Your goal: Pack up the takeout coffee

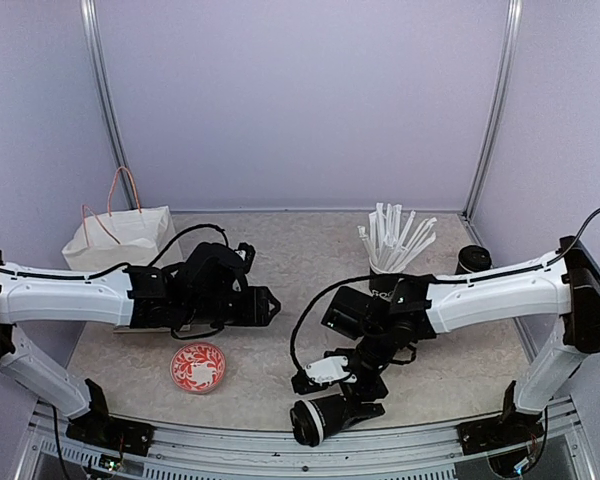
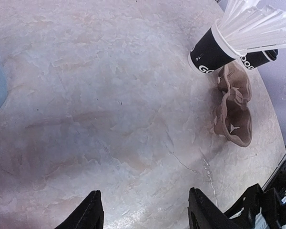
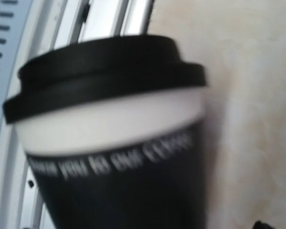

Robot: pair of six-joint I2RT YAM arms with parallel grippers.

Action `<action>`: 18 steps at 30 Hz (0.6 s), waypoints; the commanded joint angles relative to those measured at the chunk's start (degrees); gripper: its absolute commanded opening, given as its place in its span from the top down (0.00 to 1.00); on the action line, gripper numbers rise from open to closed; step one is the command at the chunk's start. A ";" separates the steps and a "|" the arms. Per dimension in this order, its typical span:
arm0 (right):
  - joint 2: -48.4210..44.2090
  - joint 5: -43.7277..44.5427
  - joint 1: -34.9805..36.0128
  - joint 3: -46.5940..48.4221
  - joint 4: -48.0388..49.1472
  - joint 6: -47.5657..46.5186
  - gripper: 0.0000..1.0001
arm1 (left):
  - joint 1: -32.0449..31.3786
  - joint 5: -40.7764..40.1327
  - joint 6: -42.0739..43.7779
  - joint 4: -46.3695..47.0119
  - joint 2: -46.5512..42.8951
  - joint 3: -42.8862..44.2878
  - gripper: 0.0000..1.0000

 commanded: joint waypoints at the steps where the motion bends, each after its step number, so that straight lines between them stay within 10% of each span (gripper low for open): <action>1: 2.72 6.25 3.65 -1.09 2.96 -0.10 0.01 | 0.41 -3.47 0.08 -0.32 -3.92 -1.68 0.41; 18: 0.17 4.02 -0.15 -1.72 10.76 0.30 0.28 | 0.63 2.97 10.87 0.12 -11.88 -5.20 0.40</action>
